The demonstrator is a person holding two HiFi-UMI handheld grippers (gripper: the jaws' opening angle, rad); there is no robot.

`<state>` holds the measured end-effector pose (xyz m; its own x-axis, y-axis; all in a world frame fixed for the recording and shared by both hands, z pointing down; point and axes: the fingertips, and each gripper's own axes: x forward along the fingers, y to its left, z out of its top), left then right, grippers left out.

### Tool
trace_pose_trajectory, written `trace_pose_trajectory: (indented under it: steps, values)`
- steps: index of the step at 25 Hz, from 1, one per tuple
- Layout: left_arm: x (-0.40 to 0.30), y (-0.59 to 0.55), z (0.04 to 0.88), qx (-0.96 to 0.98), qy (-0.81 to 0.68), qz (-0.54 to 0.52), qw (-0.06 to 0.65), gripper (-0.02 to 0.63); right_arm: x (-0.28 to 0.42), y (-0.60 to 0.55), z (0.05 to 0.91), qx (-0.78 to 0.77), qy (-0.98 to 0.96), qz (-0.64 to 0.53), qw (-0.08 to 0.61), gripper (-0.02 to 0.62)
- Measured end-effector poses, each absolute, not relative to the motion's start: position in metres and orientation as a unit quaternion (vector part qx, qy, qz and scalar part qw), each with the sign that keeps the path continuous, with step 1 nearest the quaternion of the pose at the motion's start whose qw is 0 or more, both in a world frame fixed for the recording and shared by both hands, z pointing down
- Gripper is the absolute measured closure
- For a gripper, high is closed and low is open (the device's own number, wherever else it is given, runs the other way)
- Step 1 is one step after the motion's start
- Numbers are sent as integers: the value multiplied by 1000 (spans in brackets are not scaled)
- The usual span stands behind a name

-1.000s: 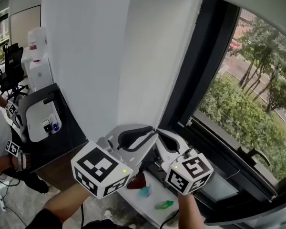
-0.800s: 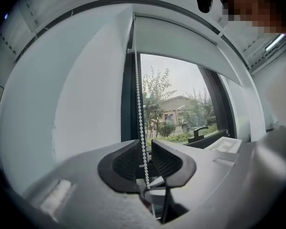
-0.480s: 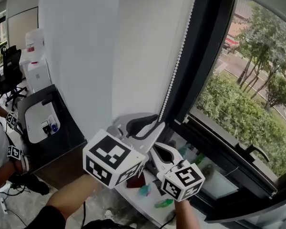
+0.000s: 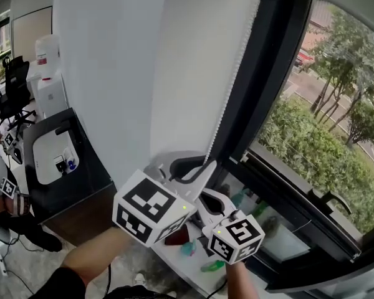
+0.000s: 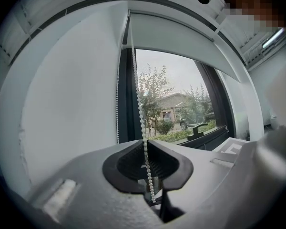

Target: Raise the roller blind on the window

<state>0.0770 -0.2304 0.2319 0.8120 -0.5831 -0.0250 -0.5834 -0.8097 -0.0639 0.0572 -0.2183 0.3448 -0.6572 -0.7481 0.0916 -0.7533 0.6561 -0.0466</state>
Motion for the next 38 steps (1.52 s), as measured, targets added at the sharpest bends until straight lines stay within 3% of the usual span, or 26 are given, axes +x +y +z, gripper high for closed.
trace_pose_trajectory:
  steps: [13,18,22,24,29,33,38]
  values:
    - [65,-231,227,-946,319,13,54,566,53,-223,345,409,-911,49,26,589]
    - [67,-233,228,-950,311,11,33,597,53,-221,346,415,-909,46,16,589]
    - [65,-234,229,-951,309,13,22,595,58,-214,362,391,-917,51,58,581]
    - [63,-231,229,-950,309,17,24,595,70,-207,355,379,-922,69,27,577]
    - [60,-225,242,-950,311,18,18,594,119,-204,264,364,-912,112,-153,569]
    - [66,-222,275,-951,308,-12,6,594,107,-200,203,356,-920,53,-159,528]
    - [73,-219,321,-952,300,-56,-19,594,68,-212,173,366,-924,-9,-107,512]
